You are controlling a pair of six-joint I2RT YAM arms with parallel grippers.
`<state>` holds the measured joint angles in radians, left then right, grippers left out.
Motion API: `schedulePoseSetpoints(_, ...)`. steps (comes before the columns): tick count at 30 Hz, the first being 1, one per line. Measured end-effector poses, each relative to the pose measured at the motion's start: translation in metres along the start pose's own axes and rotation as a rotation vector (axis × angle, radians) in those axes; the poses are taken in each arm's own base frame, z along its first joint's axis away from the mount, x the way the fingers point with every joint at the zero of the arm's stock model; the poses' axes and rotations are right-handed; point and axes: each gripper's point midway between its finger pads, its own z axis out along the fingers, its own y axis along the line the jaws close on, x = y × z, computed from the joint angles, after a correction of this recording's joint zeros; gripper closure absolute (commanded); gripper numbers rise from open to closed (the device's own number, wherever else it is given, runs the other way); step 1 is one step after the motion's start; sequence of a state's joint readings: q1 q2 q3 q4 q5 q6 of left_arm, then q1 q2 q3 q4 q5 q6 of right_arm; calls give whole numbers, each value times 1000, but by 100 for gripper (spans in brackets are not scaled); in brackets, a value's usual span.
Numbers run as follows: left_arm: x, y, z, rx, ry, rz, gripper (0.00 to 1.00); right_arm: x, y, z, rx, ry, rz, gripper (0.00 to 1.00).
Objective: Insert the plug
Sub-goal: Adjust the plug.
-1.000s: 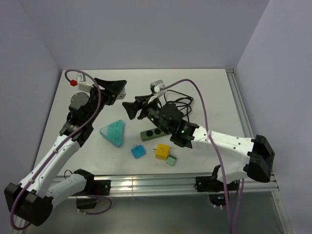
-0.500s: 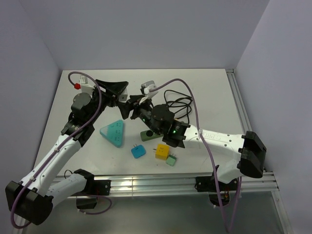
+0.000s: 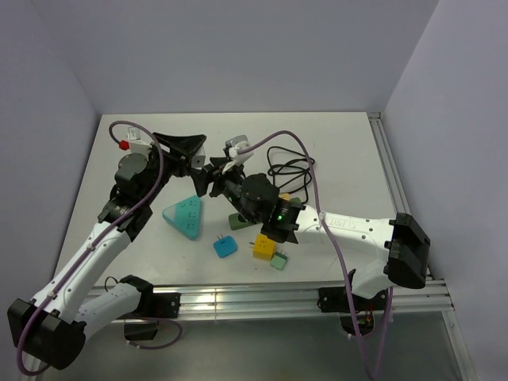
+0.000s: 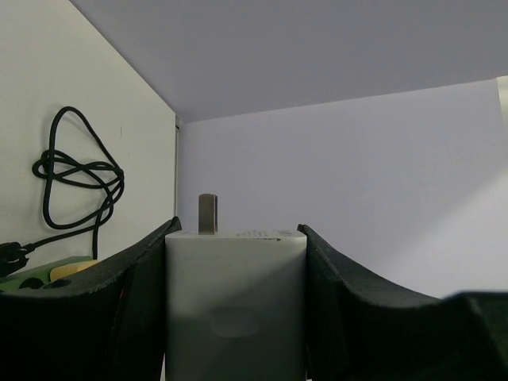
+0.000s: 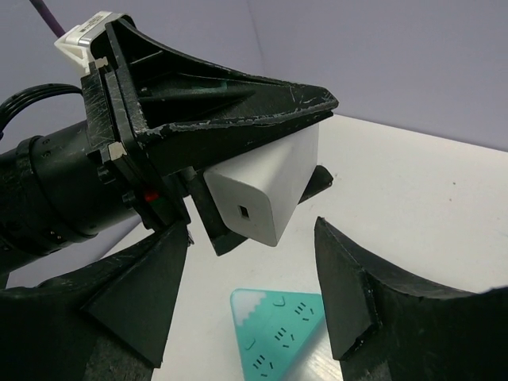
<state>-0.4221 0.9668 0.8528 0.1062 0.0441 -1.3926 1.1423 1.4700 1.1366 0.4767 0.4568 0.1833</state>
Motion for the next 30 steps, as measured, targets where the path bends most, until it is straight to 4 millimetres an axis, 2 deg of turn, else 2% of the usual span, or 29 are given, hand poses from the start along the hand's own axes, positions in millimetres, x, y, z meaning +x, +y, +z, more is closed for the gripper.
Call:
schedulePoseSetpoints(4, 0, 1, -5, -11, -1, 1, 100, 1, 4, -3, -34, -13, 2, 30)
schedulePoseSetpoints(7, 7, 7, -7, -35, 29, 0, 100, 5, 0, -8, -36, -16, -3, 30)
schedulePoseSetpoints(10, 14, 9, -8, -46, 62, -3, 100, 0, -2, -9, -32, -33, 1, 30)
schedulePoseSetpoints(16, 20, 8, -10, -42, 93, -7, 100, -15, -3, -11, -24, -71, 15, 30)
schedulePoseSetpoints(25, 25, 1, -11, -16, 121, -35, 100, -14, -1, -4, -16, -68, 14, 31)
schedulePoseSetpoints(27, 25, 1, -11, -15, 126, -41, 100, -10, -1, -1, -7, -63, 13, 33)
schedulePoseSetpoints(30, 26, 3, -11, -19, 129, -45, 100, -5, -4, 2, 18, -50, 13, 44)
